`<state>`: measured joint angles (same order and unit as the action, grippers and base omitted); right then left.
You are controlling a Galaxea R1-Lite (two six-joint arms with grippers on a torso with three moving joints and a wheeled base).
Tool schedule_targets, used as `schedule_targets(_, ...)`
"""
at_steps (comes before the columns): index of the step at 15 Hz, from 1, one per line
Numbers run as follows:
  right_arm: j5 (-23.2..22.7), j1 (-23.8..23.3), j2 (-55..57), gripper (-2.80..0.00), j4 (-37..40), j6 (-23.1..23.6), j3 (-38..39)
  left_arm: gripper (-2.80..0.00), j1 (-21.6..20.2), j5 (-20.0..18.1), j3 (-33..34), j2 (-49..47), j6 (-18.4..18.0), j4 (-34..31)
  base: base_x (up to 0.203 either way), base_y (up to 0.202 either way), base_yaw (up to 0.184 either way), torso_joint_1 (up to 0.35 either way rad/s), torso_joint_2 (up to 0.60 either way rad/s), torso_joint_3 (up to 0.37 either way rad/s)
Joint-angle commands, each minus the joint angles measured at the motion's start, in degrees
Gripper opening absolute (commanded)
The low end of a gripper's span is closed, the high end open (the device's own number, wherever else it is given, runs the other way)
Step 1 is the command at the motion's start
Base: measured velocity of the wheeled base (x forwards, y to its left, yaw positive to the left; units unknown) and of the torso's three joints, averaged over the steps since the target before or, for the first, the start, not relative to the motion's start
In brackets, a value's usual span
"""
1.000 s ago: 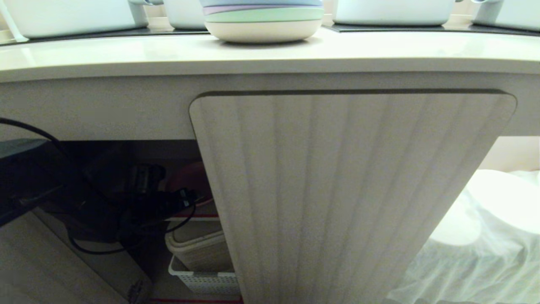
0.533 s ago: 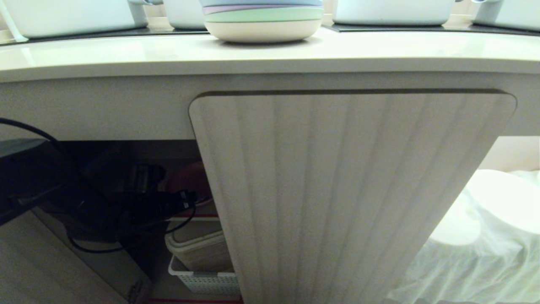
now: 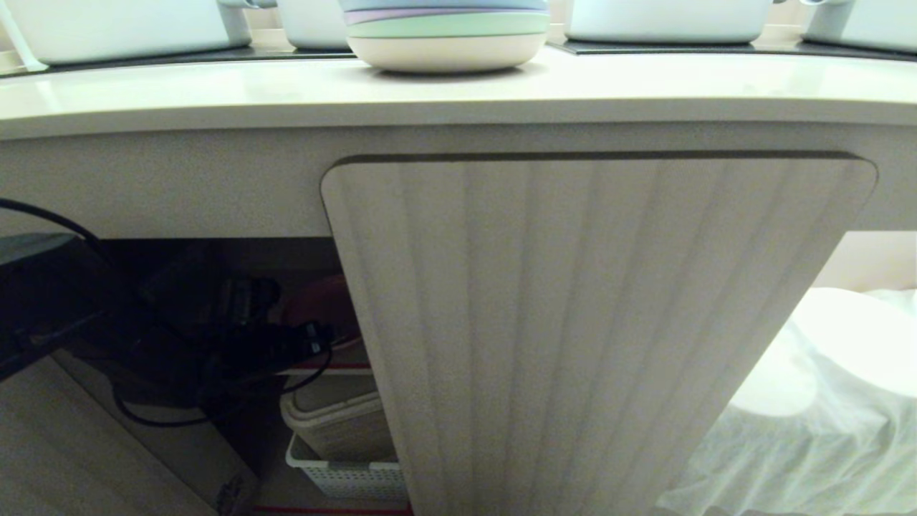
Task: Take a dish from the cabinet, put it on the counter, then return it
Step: Take the plate from the cabinet
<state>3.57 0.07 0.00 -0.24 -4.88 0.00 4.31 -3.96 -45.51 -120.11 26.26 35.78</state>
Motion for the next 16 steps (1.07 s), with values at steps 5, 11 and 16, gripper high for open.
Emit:
schedule_targets(5, 0.03, 0.01, 0.00, -2.80, -0.02, 0.03, 0.00, 0.00, -1.67, 0.53, -0.22, -0.30, 0.11, 0.78, 0.000, 0.000, 0.000, 0.000, 0.00, 0.000)
schedule_targets(11, 0.03, 0.01, 0.00, -2.80, -0.02, -0.05, 0.00, 0.00, -1.76, 0.71, -0.99, -1.35, 0.02, 0.87, 0.000, 0.000, 0.000, 0.000, 0.00, 0.000)
schedule_targets(16, 0.03, 0.01, 0.00, -2.80, -0.02, -0.01, 0.00, 0.00, -1.75, 0.71, -1.23, -1.53, -0.06, 0.81, 0.000, 0.000, 0.000, 0.000, 0.00, 0.000)
